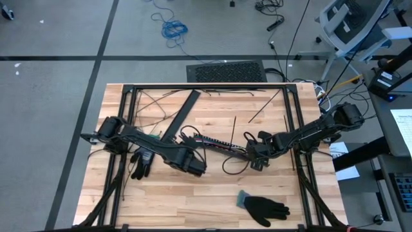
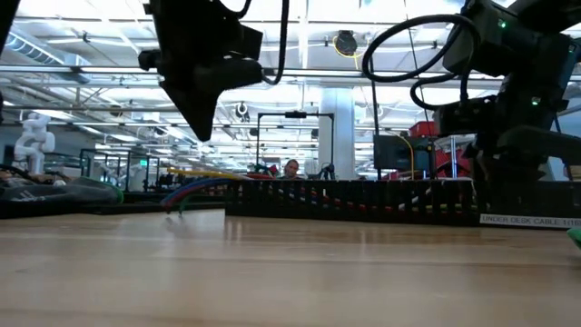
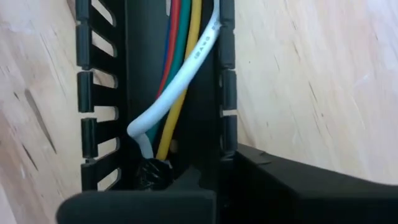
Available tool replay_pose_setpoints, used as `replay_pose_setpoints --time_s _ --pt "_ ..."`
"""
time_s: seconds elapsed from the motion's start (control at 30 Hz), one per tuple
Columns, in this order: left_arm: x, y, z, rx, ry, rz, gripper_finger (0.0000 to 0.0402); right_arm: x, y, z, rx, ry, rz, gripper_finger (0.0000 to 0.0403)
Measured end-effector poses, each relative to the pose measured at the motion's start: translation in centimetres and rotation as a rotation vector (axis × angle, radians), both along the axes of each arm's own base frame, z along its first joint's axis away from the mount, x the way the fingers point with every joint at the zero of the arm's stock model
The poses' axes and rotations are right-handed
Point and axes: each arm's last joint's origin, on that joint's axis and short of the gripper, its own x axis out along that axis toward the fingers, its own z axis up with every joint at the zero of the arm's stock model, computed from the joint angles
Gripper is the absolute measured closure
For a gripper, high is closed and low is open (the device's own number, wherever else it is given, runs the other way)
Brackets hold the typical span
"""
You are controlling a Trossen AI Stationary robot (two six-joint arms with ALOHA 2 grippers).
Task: Ziptie cables
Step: Put the ziptied cable wires into the cable duct
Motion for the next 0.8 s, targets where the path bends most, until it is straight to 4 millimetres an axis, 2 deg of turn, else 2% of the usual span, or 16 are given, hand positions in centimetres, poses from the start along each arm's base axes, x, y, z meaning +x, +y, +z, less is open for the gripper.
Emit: replay_pose_setpoints --time_s 0.13,0.3,0.4,0.5,0.6,0.7,0.8 --pt "-0.2 -0.1 0.6 -0.065 -0.007 -0.002 0.0402 0.0 0.0 0.0 0.0 0.001 0.0 0.0401" --pt "0.5 -1.4 0.9 -0.081 -0.162 0.006 0.0401 0.0 0.0 0.0 -0.001 -0.003 0.014 0.0402" --pt "1.3 -2.3 0.5 -0.132 -0.182 -0.159 0.0398 0.0 0.1 0.0 -0.012 0.003 0.06 0.0402" --pt "1.7 -2.7 -0.1 -0.154 -0.093 -0.367 0.0389 0.0 0.4 0.0 -0.035 0.014 0.149 0.0402" --pt "1.6 -2.4 -0.1 -0.141 -0.04 -0.449 0.038 -0.2 0.8 0.0 -0.028 0.04 0.254 0.0403" --pt "1.5 -2.1 -0.1 -0.174 -0.018 -0.426 0.0375 -0.5 0.9 0.0 -0.023 0.072 0.307 0.0403" --pt "1.6 -2.6 -0.1 -0.279 -0.062 -0.39 0.0372 -0.7 0.8 -0.1 -0.024 0.097 0.328 0.0403"
